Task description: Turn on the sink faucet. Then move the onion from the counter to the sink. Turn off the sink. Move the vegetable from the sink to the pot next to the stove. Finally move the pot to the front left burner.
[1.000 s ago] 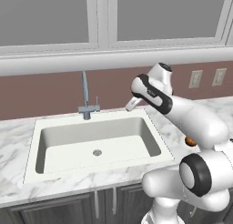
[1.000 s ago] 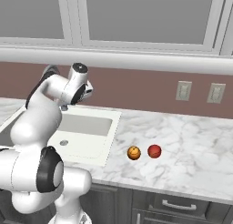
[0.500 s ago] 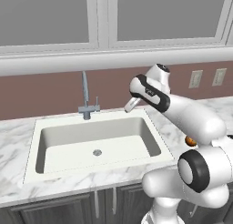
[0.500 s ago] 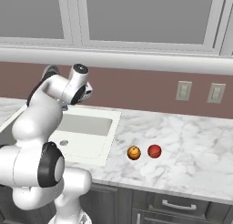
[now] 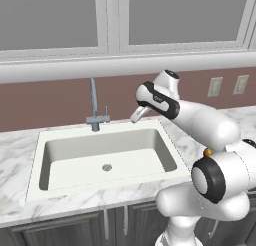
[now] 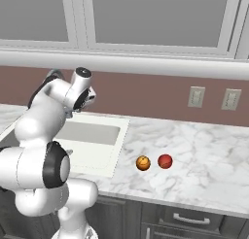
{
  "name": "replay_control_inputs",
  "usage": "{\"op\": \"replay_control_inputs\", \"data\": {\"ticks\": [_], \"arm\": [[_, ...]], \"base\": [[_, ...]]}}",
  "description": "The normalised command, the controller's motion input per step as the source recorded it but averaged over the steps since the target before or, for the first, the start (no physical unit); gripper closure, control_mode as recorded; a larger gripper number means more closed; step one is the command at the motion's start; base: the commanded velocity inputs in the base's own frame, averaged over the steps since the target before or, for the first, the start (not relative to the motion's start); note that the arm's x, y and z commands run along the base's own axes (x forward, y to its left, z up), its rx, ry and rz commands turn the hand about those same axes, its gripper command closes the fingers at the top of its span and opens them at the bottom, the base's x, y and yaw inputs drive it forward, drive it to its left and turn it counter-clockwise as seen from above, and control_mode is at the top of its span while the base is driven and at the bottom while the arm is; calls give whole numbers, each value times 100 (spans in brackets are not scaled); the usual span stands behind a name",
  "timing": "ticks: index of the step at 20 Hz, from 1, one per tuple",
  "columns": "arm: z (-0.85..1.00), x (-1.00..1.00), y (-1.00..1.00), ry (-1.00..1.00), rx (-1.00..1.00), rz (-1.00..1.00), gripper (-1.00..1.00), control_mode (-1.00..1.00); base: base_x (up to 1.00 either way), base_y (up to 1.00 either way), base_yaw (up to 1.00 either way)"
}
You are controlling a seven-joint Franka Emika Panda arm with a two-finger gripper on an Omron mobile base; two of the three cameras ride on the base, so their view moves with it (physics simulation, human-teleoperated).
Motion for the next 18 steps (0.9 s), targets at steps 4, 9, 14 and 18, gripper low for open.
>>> {"op": "replay_control_inputs", "data": {"ticks": [4, 9, 14, 18], "arm": [[0, 27, 13, 2, 0, 0, -100, -100], [0, 28, 7, 0, 5, 0, -100, -100], [0, 20, 4, 0, 8, 1, -100, -100], [0, 8, 0, 0, 8, 2, -100, -100]], "base": [[0, 0, 0], [0, 0, 0], [0, 0, 0], [0, 0, 0]]}}
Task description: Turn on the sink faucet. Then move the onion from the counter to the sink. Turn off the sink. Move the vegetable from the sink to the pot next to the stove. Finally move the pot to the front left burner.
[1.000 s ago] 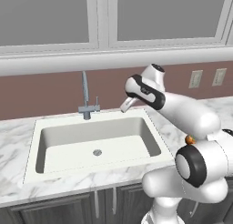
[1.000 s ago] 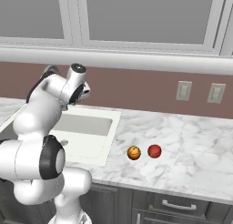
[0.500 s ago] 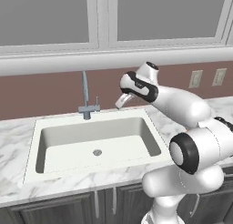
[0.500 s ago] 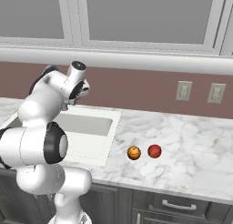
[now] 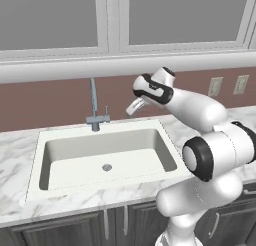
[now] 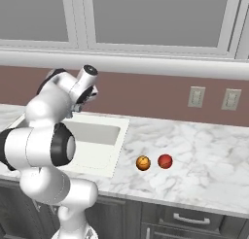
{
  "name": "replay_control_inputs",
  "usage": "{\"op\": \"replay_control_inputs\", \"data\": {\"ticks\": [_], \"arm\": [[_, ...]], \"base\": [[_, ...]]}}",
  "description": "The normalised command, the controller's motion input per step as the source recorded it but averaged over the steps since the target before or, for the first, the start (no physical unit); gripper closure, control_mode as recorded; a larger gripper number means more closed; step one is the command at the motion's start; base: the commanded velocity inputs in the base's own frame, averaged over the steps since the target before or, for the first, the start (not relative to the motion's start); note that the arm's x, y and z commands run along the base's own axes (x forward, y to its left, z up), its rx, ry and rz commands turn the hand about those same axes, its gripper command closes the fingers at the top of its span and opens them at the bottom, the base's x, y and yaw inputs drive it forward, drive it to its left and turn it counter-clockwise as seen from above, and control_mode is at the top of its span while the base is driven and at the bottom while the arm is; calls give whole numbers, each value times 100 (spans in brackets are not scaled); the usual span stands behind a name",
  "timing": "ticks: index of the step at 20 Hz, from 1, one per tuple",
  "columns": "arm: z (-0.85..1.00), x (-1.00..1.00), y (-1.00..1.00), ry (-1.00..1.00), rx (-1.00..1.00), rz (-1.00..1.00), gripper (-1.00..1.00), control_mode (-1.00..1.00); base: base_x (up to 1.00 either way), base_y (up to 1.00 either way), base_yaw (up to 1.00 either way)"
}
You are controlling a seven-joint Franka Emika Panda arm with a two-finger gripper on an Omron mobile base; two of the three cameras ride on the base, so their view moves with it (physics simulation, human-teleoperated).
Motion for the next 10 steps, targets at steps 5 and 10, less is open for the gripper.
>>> {"op": "replay_control_inputs", "data": {"ticks": [5, 10], "arm": [[-1, 2, 3, 0, 7, 2, -100, -100], [0, 0, 5, -2, 4, 5, -100, -100]], "base": [[0, 0, 0], [0, 0, 0]]}}
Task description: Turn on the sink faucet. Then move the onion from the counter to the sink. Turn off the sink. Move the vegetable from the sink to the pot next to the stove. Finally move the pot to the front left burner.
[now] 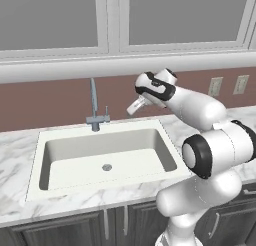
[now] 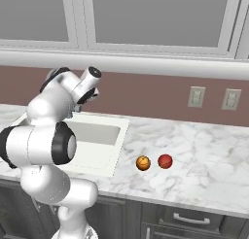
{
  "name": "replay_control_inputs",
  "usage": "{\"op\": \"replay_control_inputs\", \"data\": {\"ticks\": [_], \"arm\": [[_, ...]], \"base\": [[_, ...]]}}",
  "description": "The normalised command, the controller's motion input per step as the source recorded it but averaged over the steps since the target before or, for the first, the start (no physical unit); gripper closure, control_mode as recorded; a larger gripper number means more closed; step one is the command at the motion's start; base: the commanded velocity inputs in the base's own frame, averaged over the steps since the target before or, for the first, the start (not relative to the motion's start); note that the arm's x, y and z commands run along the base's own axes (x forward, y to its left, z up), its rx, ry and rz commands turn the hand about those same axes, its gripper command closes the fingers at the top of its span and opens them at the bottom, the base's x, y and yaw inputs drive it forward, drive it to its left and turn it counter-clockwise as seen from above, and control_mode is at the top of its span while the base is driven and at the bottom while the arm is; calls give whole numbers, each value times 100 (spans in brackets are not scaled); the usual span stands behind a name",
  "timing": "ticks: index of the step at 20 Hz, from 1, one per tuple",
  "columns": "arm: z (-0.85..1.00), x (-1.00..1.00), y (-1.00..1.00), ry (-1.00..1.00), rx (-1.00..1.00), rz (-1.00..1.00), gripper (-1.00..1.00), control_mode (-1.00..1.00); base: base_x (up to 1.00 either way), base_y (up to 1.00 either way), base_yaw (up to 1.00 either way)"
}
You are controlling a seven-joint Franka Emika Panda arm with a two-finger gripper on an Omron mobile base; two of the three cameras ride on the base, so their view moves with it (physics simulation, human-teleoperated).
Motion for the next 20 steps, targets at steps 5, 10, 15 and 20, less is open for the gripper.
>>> {"op": "replay_control_inputs", "data": {"ticks": [5, 10, 15, 20], "arm": [[-1, 0, 18, -7, 0, 10, -100, -100], [-8, 2, 18, -12, 0, 11, -100, -100], [-20, 8, 2, -14, 0, 11, -100, -100], [-24, 8, -1, -11, 4, 11, -100, -100]], "base": [[0, 0, 0], [0, 0, 0], [0, 0, 0], [0, 0, 0]]}}
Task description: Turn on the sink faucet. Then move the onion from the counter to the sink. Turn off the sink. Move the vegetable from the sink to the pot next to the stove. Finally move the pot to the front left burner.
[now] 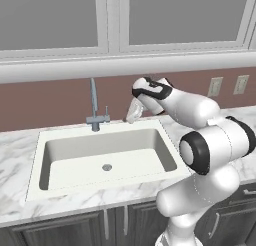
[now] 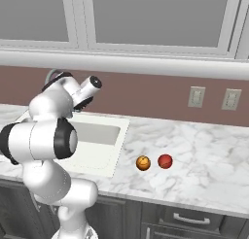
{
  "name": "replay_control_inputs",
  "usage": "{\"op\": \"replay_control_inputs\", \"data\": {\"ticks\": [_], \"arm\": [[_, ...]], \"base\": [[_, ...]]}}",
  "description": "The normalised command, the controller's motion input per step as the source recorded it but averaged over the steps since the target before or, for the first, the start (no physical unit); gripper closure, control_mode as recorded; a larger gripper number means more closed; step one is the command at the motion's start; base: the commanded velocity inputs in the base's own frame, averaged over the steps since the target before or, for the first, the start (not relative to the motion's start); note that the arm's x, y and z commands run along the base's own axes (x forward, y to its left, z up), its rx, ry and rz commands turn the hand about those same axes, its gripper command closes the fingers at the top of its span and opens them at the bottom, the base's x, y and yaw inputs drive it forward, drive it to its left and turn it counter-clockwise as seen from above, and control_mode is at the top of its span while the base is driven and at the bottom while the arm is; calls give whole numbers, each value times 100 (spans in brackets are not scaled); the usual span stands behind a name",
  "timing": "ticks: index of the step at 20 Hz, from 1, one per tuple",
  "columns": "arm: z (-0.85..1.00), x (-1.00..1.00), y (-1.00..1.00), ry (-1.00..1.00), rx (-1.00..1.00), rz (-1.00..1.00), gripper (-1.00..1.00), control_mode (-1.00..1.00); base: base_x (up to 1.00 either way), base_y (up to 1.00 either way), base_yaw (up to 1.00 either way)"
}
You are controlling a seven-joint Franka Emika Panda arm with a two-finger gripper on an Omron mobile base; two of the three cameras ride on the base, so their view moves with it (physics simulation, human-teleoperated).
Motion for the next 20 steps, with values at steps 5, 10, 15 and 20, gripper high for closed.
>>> {"op": "replay_control_inputs", "data": {"ticks": [5, 10, 15, 20], "arm": [[-13, 8, 0, -4, 4, 4, -100, -100], [-2, 15, 0, -7, 8, 7, -100, -100], [-1, 20, 0, -2, 9, 11, -100, -100], [0, 17, 0, 0, 10, 9, -100, -100]], "base": [[0, 0, 0], [0, 0, 0], [0, 0, 0], [0, 0, 0]]}}
